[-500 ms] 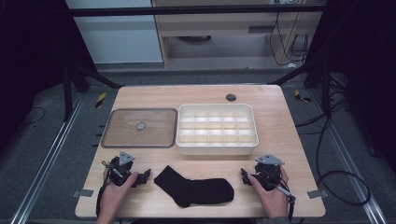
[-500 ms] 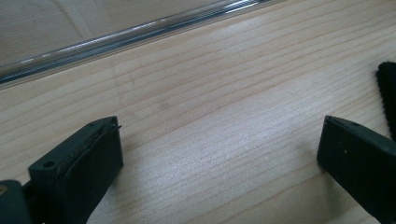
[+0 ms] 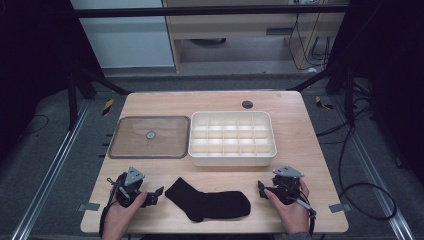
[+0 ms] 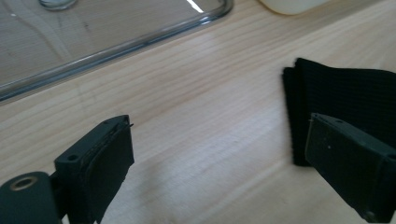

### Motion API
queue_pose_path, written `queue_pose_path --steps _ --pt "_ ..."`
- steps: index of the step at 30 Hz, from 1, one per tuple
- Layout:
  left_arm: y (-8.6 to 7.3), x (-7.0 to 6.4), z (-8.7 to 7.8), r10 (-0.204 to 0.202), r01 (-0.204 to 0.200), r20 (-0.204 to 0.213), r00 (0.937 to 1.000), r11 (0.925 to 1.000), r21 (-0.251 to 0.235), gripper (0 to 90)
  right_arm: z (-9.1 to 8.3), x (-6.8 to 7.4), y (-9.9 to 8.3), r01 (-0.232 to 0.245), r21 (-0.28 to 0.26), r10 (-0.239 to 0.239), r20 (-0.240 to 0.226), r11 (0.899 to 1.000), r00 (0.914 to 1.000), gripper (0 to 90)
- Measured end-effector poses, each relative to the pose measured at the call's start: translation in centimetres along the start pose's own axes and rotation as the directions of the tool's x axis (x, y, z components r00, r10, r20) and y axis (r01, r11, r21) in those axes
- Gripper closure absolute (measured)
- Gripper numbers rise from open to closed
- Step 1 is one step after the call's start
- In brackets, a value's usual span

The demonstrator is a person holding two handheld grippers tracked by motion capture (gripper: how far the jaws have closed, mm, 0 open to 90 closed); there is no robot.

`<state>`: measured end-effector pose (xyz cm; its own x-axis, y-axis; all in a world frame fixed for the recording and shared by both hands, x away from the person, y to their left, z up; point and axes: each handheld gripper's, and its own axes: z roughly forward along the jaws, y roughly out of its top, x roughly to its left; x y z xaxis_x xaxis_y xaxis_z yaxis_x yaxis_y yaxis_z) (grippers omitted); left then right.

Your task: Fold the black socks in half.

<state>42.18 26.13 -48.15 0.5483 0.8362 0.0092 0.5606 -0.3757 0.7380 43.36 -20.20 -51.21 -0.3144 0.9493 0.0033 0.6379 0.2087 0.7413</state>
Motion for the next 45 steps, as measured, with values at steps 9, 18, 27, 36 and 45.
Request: queue_pose_path --steps 9,18,27,36,45 --pt "2.6 -1.6 -1.1 0.041 -0.048 0.083 0.9957 0.9958 0.079 9.5 -3.4 1.0 1.7 0.059 0.099 -0.044 -0.145 0.993 0.9885 41.4" --pt "5.1 -2.3 -0.6 0.087 -0.122 0.148 0.9851 0.9620 0.244 15.8 -5.7 1.7 3.9 0.129 0.189 -0.077 -0.262 0.973 0.9619 58.6" --pt "6.4 -3.0 0.5 0.102 -0.154 0.176 0.9791 0.9380 0.311 19.9 -5.6 3.9 5.6 0.191 0.251 -0.107 -0.315 0.949 0.9430 69.5" --pt "6.4 -3.6 1.2 0.122 -0.173 0.169 0.9782 0.9255 0.337 29.7 -3.6 7.1 5.0 0.228 0.300 -0.115 -0.351 0.926 0.9294 61.6" --pt "6.4 -3.8 1.5 0.131 -0.177 0.152 0.9797 0.9201 0.349 34.0 -2.3 8.6 4.3 0.282 0.358 -0.172 -0.309 0.890 0.9354 60.2"
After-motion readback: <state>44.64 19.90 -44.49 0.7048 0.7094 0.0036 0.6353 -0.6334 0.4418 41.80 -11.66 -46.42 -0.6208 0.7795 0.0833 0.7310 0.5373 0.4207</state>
